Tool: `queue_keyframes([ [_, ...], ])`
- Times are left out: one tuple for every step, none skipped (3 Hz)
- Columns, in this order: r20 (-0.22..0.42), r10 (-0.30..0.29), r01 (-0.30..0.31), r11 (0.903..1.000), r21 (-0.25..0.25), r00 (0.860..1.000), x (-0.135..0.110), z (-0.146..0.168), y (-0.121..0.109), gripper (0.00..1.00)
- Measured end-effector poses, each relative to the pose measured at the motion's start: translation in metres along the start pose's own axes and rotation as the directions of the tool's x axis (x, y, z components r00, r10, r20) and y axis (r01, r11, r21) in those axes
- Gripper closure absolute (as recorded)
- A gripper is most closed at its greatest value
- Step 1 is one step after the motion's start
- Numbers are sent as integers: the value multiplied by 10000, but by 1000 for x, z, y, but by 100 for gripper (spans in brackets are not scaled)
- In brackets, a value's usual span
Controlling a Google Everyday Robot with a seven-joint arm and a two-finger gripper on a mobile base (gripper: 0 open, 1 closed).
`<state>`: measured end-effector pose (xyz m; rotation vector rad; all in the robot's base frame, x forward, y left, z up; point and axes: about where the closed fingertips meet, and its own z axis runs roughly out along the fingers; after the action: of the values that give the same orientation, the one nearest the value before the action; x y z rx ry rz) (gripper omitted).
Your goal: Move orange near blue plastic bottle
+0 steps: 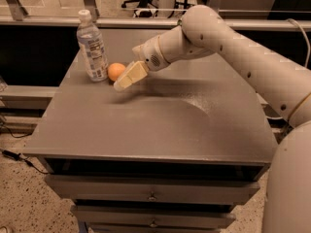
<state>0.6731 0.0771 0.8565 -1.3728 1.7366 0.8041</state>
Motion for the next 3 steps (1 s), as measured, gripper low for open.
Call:
queue_keyframes([
  [275, 165, -178, 9987, 485, 9995, 8, -28, 0, 0],
  [879, 110, -213, 9928, 1176, 9961, 12, -71, 7, 0],
  [1679, -154, -357, 9543, 2968, 9857, 20, -160, 28, 0],
])
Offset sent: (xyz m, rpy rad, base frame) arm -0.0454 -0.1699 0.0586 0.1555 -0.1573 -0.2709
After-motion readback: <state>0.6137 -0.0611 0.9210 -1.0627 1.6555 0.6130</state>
